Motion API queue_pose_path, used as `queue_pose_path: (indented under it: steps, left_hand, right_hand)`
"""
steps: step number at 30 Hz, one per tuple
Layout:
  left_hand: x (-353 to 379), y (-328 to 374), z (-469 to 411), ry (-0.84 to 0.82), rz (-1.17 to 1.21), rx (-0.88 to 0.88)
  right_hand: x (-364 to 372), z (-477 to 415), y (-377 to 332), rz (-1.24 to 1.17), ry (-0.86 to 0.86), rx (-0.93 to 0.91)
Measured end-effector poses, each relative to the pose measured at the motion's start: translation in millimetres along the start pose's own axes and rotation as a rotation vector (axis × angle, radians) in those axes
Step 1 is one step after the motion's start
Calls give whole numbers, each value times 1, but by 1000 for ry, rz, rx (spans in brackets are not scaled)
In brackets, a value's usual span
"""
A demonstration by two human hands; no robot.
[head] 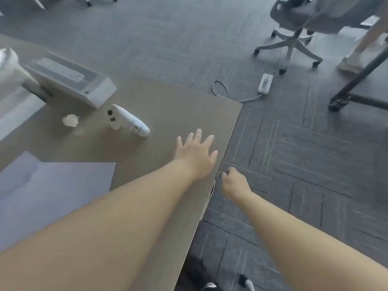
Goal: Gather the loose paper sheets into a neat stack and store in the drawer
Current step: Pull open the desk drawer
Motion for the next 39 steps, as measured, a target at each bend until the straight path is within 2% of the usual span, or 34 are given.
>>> queue_pose_path:
  steps: [7,14,20,26,32,39]
  left_hand:
    - [27,-3,-29,291,99,-99]
    - [26,-4,-31,348,100,-96]
    - [27,-4,-32,370,91,-105]
    - [27,-5,-32,384,85,-108]
    - [26,-4,-32,400,72,-101]
    - [26,-1,-29,368,42,-111]
  right_hand:
    - [48,-61,18,-294,84,244]
    - [73,-79,29,-280,112,290]
    - [67,-77,31,-215,219,54]
    - [69,-72,32,-153,318,-81]
    - [50,-67,60,-145,361,-59]
    - [-17,-62,131,-30,346,9]
Point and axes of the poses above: each hand's wrist, its own z-axis away from the middle knuckle, its own x-axis out of the palm, y = z × x, the point moved 5 cm from there along -z, towards the middle knuckle, and after that the axes turned 9 degrees about y, right-handed, at the moved point
